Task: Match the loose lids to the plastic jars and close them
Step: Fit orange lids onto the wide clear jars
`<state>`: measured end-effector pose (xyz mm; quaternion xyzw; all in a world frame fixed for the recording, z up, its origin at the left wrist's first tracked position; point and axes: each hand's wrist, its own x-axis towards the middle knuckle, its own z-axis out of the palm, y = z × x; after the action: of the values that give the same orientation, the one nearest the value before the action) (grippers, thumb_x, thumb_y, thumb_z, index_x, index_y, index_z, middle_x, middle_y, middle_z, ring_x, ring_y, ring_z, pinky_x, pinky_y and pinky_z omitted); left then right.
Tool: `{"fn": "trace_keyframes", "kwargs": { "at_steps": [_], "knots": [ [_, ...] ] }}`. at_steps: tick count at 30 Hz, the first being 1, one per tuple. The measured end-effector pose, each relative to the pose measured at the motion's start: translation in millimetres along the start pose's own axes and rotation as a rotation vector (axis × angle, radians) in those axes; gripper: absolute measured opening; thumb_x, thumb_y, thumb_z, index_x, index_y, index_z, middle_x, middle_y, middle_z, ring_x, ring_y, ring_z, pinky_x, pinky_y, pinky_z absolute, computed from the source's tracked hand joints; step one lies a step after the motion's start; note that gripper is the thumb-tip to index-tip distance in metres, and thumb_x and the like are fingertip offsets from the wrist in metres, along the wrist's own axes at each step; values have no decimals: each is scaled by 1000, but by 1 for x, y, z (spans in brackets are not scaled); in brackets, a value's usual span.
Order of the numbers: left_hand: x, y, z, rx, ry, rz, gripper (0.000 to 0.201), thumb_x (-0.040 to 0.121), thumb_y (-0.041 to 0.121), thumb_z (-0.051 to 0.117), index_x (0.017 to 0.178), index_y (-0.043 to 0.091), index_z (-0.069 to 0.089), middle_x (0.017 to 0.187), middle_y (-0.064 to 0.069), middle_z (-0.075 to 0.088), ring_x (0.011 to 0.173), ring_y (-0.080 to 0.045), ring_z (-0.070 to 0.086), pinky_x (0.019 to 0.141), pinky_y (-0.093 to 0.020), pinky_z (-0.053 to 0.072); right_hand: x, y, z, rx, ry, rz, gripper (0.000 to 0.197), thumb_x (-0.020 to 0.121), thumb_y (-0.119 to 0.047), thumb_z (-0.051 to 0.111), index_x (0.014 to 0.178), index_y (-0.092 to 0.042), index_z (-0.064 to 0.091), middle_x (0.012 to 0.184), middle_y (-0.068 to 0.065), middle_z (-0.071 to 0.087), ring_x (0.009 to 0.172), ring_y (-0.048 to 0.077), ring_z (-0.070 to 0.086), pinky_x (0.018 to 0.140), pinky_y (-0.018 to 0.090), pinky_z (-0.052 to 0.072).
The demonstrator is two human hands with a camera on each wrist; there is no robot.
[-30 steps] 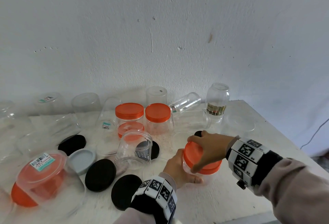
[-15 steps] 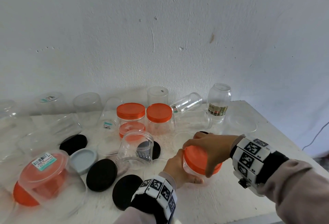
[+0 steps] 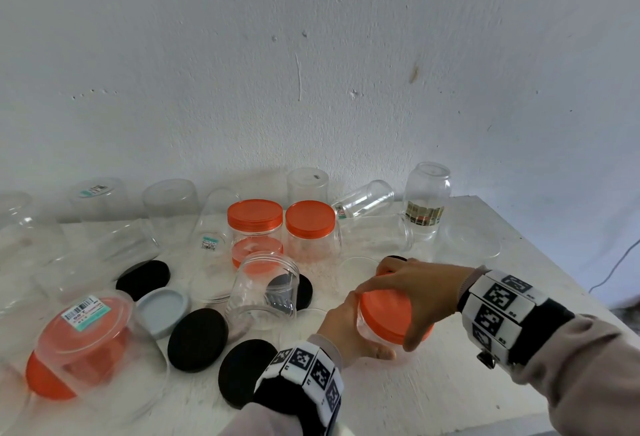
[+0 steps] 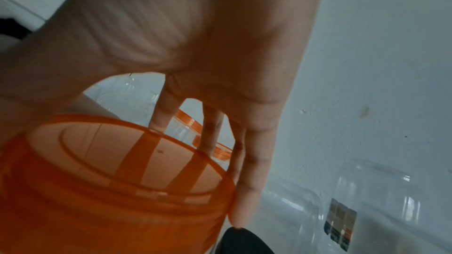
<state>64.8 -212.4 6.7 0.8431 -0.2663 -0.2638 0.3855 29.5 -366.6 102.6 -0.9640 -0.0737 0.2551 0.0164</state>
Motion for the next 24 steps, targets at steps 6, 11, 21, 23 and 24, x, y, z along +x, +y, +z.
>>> {"fn": "trace_keyframes", "kwargs": {
  "at_steps": [6,11,21,23,24],
  "knots": [
    [2,-2,3,-13,16,5,96,64,31,86,140,21,28,133,-3,52,123,-22,49,105,-34,41,3,-1,8,39,20,96,101,60,-65,76,138,-58,13,140,-10,26,127,23,36,93,40,46],
    [1,-5,6,-74,52,19,93,62,31,87,136,22,33,129,-1,55,119,-20,51,101,-29,42,7,-7,8,122,2,197,98,56,-73,71,135,-58,16,138,-2,32,120,29,45,90,42,49],
    [1,-7,9,-110,66,32,94,61,32,87,137,23,33,127,0,56,116,-19,53,99,-31,45,7,-12,19,139,109,299,95,62,-85,54,141,-45,19,135,5,40,114,30,51,89,38,48],
    [1,-8,9,-123,71,43,93,61,31,88,136,22,35,125,-1,57,115,-20,54,98,-33,46,8,-13,22,143,117,330,99,60,-88,52,142,-44,18,138,7,39,117,32,50,93,39,47],
    [1,-8,8,-126,72,48,92,60,31,88,135,21,36,124,-1,58,114,-20,54,98,-33,46,8,-13,22,151,109,348,102,58,-89,52,143,-44,16,139,8,37,118,33,49,94,41,47]
  ]
}}
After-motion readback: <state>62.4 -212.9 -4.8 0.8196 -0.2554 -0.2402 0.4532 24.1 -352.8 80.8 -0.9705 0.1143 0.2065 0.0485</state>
